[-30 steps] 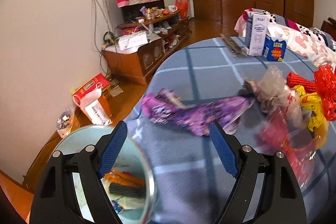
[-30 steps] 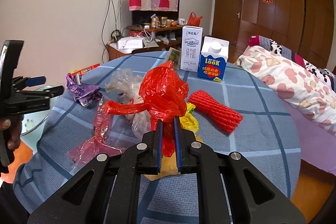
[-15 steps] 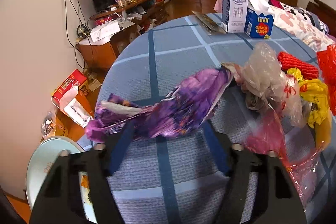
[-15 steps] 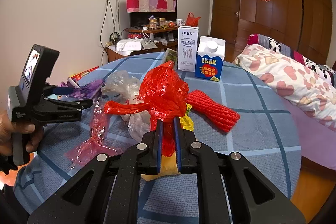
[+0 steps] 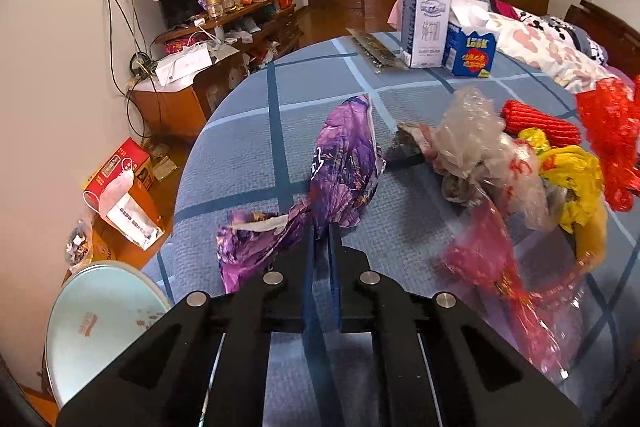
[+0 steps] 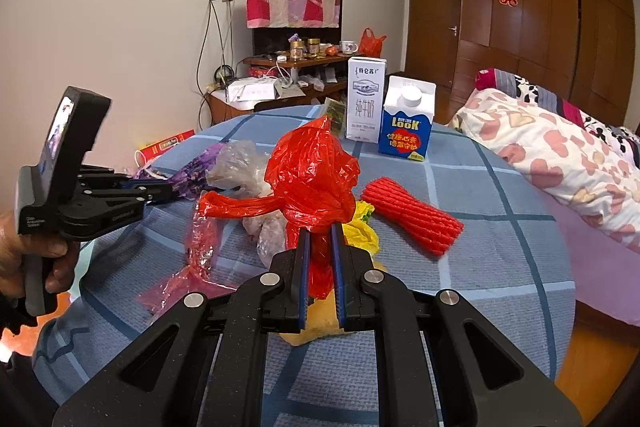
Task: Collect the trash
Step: 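Grasp the purple wrapper with the left tool and lift it toward the bin, then carry the purple wrapper and red bag over the bin and open both tools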
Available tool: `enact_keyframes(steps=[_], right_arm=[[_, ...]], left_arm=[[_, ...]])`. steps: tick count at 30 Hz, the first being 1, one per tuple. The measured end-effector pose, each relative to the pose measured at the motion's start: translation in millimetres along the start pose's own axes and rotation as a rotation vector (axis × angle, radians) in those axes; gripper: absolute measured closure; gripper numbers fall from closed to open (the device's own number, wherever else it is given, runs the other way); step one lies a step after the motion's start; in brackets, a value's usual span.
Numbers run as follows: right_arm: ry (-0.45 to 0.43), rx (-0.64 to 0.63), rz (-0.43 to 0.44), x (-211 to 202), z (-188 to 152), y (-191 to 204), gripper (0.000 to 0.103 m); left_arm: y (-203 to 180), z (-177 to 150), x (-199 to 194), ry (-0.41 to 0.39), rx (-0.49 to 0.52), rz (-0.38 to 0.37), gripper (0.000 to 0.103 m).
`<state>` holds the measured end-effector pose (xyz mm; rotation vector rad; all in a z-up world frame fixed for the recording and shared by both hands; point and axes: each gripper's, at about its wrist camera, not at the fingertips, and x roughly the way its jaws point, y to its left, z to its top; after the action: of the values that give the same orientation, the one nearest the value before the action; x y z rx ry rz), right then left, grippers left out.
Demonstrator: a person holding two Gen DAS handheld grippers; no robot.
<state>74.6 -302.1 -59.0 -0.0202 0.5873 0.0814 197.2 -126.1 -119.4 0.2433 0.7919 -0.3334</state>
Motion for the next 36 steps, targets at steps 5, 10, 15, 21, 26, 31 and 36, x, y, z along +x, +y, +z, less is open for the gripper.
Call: enact_keyframes(steps=[5, 10, 15, 21, 26, 31, 36], right_arm=[[-0.01, -0.009, 0.006, -4.4, 2.9, 5.4, 0.092], [-0.019, -0.026, 0.02, -6.2, 8.4, 15.5, 0.092], [-0.024, -0.04, 0.045, -1.7, 13.8, 30.1, 0.092], [-0.026, -0.068, 0.079, 4.5, 21.2, 53.8, 0.092], [-0.028, -0.103, 0.107, 7.6, 27.4, 76.4, 0.092], [-0.025, -0.137, 0.136, 14.1, 32.8, 98.9, 0.092], [-0.023, -0.164, 0.162, 20.3, 35.1, 117.0, 0.092]], left_arm=[[4.8, -11.5, -27.8, -0.033, 0.008, -0.003, 0.096], [12.8, -28.4, -55.2, -0.064, 0.008, 0.024, 0.096], [23.4, -40.1, -77.1, -0.09, -0.021, 0.039, 0.096], [34.8, -47.2, -93.3, -0.121, -0.033, 0.073, 0.096], [49.7, -52.5, -102.9, -0.129, -0.055, 0.1, 0.096], [65.3, -61.0, -112.7, -0.128, -0.08, 0.127, 0.096], [79.6, -70.3, -121.4, -0.125, -0.1, 0.155, 0.096]])
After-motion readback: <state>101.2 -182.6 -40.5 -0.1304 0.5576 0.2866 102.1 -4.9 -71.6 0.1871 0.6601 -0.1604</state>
